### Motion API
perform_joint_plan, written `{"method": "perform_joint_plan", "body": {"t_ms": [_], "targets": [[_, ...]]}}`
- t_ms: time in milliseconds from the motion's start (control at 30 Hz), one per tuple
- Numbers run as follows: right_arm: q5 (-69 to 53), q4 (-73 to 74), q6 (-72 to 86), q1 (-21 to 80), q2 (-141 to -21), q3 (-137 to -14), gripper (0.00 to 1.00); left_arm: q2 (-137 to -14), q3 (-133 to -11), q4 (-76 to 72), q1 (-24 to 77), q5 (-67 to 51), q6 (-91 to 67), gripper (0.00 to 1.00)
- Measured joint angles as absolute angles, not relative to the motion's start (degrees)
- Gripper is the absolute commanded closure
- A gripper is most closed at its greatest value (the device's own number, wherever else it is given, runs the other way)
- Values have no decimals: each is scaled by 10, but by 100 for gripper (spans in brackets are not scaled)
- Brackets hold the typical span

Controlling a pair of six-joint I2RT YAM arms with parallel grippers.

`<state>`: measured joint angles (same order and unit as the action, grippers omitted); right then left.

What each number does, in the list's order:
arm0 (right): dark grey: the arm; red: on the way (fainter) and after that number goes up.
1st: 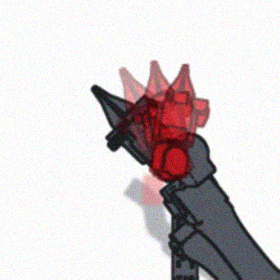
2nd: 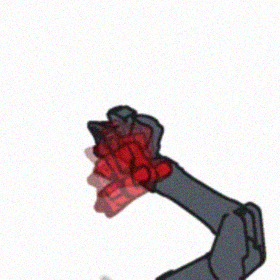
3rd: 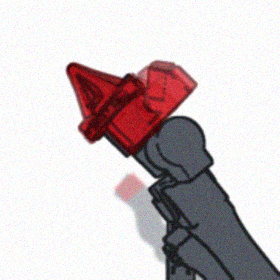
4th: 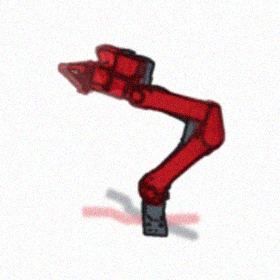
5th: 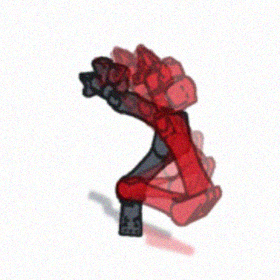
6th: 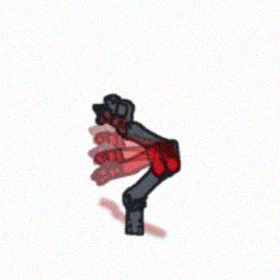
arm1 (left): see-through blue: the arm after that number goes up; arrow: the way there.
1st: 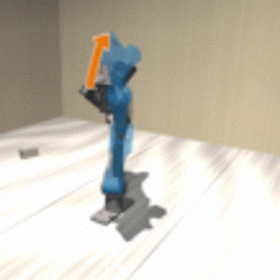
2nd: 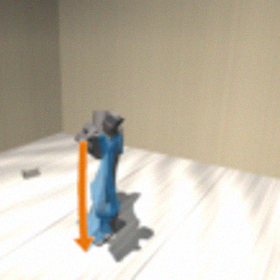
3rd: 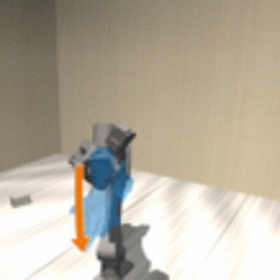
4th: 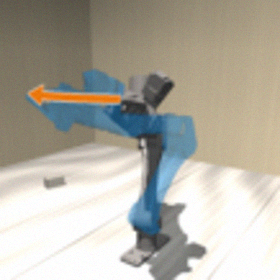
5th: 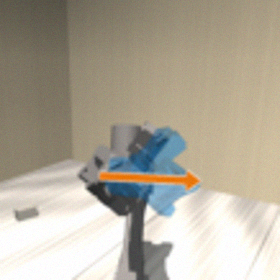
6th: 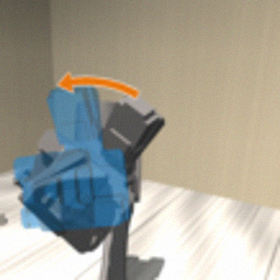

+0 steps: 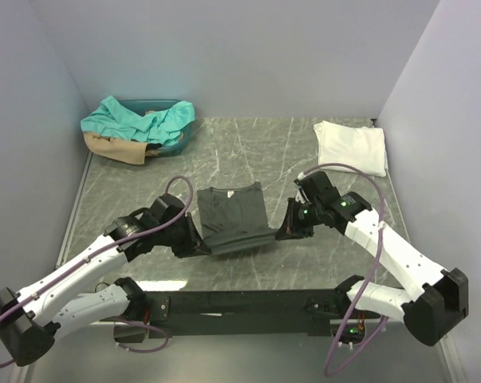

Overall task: Fold and stack the t-shirts
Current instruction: Fold the tshirt

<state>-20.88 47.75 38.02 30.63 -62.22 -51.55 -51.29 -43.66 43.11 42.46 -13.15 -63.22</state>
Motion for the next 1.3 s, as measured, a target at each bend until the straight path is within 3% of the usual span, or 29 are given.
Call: {"method": "perform_joint_plan", "body": {"t_ms": [300, 1300], "targets": [[-171, 472, 383, 303, -695, -587, 100, -550, -451, 411, 372, -109, -647, 100], [-163, 402, 342, 246, -981, -795, 100, -788, -506, 261, 167, -194, -553, 100]]}}
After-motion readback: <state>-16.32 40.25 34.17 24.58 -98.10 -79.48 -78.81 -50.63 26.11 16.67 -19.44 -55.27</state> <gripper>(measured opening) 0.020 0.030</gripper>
